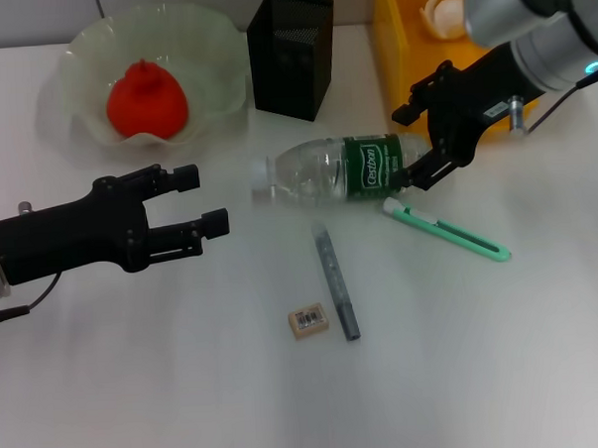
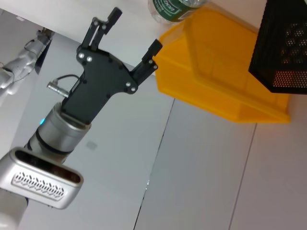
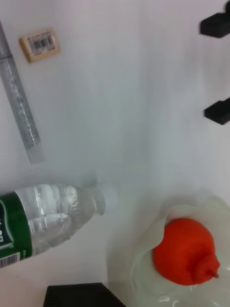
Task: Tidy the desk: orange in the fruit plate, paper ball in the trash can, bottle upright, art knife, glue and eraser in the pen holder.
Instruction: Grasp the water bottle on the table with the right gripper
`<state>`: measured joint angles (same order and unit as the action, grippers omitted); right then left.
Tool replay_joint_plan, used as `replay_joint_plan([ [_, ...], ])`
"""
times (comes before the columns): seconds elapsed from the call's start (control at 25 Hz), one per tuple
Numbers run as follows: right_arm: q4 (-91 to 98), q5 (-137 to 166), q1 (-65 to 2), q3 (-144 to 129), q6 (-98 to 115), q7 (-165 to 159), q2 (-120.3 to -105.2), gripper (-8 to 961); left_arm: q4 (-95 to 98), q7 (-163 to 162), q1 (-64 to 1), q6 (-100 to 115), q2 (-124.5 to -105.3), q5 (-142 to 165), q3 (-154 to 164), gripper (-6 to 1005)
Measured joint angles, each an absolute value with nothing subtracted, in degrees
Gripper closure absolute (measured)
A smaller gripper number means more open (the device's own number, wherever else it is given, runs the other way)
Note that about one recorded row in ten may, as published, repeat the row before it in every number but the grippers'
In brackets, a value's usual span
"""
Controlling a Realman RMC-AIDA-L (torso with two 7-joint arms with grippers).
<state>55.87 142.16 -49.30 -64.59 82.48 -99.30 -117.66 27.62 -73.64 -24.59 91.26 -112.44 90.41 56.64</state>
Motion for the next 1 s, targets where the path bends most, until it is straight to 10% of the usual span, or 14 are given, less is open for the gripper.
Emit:
replay_joint_plan([
  [1.0, 41.6, 141.5, -52.7, -73.5, 61.7, -92.7, -119.47, 152, 27.5, -73.7, -24.2, 90.8, -112.64, 90.3, 55.0, 163],
])
